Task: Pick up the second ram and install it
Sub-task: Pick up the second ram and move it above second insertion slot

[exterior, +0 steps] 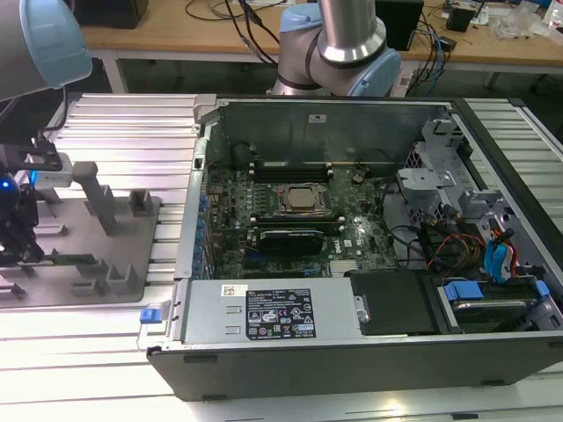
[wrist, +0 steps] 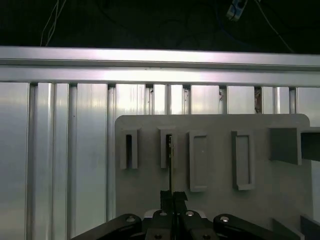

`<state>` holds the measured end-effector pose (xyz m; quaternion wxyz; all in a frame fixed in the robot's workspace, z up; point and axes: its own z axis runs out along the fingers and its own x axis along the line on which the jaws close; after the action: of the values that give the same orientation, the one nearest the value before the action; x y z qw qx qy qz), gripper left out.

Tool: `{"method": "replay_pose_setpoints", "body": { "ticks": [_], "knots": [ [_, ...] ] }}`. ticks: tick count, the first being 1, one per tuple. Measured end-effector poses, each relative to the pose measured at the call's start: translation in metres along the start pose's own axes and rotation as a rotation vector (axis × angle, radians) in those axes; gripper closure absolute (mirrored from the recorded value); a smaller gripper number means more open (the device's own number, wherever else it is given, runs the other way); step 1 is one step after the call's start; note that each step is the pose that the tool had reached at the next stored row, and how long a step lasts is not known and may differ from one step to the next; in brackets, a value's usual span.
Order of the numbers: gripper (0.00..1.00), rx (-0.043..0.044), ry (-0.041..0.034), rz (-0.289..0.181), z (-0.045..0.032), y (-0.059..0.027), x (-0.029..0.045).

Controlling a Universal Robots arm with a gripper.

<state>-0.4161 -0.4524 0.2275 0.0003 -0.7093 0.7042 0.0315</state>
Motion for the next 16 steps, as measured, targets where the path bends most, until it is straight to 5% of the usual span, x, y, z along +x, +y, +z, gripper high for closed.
{"method": "replay_pose_setpoints", "body": {
  "ticks": [16],
  "knots": [
    [0.91,0.0000,-0.0009,0.000,-0.0226,0.0010,-0.0010]
  ]
}}
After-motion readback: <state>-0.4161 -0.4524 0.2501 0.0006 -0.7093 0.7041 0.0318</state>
